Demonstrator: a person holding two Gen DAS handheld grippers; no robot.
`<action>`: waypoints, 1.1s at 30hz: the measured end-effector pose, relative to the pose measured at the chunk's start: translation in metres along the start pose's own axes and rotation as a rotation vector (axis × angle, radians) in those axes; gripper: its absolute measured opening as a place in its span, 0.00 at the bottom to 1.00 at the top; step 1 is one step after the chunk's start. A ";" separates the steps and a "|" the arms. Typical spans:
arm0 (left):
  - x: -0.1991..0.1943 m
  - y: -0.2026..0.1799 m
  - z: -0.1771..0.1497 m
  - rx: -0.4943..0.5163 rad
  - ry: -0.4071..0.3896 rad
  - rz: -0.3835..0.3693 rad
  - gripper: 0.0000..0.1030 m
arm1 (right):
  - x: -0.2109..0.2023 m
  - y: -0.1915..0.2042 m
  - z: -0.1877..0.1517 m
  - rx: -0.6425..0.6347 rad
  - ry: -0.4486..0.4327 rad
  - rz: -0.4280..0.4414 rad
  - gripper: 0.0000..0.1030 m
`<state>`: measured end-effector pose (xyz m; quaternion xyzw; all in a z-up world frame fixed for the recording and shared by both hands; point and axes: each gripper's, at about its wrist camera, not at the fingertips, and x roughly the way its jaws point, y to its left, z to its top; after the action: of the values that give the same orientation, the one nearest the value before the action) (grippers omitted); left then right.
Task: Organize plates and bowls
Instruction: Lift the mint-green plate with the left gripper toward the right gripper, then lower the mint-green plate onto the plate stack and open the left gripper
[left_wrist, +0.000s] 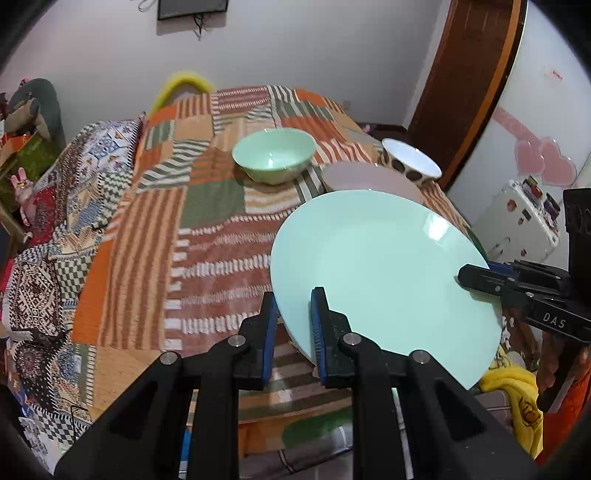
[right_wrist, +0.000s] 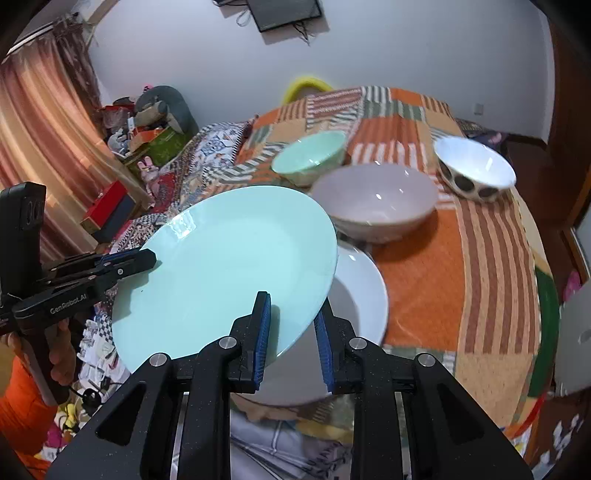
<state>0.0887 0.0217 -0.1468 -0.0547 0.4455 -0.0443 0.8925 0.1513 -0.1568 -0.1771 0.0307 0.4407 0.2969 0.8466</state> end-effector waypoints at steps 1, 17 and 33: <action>0.004 -0.002 -0.002 0.002 0.010 -0.003 0.17 | 0.001 -0.002 -0.003 0.006 0.004 -0.002 0.21; 0.061 -0.004 -0.011 -0.001 0.134 -0.022 0.18 | 0.025 -0.026 -0.027 0.071 0.082 -0.040 0.21; 0.086 0.001 -0.011 -0.013 0.178 -0.017 0.19 | 0.038 -0.027 -0.026 0.057 0.108 -0.078 0.21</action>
<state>0.1313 0.0113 -0.2213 -0.0602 0.5228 -0.0535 0.8487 0.1609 -0.1644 -0.2292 0.0214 0.4949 0.2526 0.8312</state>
